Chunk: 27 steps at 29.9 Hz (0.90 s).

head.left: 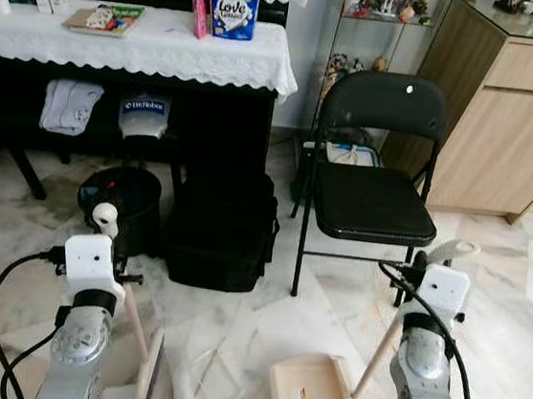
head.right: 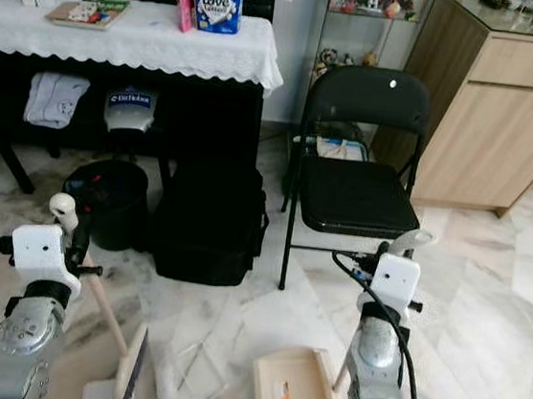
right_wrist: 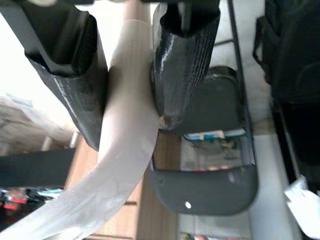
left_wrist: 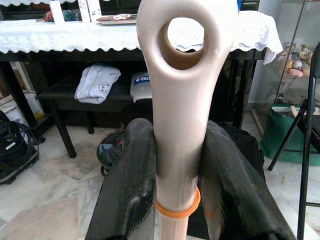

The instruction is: Sweep floor

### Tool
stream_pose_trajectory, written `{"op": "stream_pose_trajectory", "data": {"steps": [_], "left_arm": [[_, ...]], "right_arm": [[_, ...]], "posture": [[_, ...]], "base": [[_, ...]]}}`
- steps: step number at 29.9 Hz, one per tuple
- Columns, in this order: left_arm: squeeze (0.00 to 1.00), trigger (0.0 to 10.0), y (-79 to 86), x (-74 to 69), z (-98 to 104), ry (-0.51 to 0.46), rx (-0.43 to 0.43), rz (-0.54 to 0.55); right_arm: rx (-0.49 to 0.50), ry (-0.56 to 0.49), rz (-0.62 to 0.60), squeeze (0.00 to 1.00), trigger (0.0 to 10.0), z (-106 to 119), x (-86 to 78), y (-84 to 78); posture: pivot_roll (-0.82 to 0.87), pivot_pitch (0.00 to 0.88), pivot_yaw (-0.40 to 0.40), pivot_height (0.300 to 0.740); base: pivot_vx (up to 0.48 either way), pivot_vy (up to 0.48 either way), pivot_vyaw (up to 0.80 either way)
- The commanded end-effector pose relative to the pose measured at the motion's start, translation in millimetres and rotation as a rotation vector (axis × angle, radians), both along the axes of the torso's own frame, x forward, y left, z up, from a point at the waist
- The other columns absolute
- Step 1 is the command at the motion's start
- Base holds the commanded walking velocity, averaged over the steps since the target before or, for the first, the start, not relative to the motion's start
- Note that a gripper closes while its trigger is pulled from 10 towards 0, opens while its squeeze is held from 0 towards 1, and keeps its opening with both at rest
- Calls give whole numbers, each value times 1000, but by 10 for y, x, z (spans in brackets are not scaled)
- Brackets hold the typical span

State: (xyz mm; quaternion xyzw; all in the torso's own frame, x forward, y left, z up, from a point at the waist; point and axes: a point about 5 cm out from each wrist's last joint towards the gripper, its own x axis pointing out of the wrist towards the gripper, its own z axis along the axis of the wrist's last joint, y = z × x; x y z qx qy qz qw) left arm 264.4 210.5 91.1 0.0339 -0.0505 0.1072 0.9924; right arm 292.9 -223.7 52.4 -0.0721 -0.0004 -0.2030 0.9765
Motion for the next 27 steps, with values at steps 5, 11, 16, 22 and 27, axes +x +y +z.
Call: {"op": "stream_pose_trajectory", "data": {"steps": [5,11,16,22,27], "left_arm": [[0,10000,19,5,132,-47,19,-15],[0,10000,14,-19,120,-39,13,-23],[0,10000,10,-24,121,-37,13,-27],[0,10000,16,-35,126,-37,16,-33],[0,10000,31,-87,117,-31,19,-35]], "right_arm": [[13,-18,-64,0,10000,54,47,-111],[29,2,-132,0,10000,32,41,-214],[-7,-4,-128,0,10000,77,78,-220],[-108,-28,-74,0,10000,192,169,-182],[-150,-32,-39,0,10000,223,211,-143]], "posture": [[-4,0,0,740],[-1,0,7,740],[0,0,12,740],[-3,0,15,740],[11,0,11,740]], "base": [[0,0,0],[0,0,0],[0,0,0],[0,0,0],[0,0,0]]}}
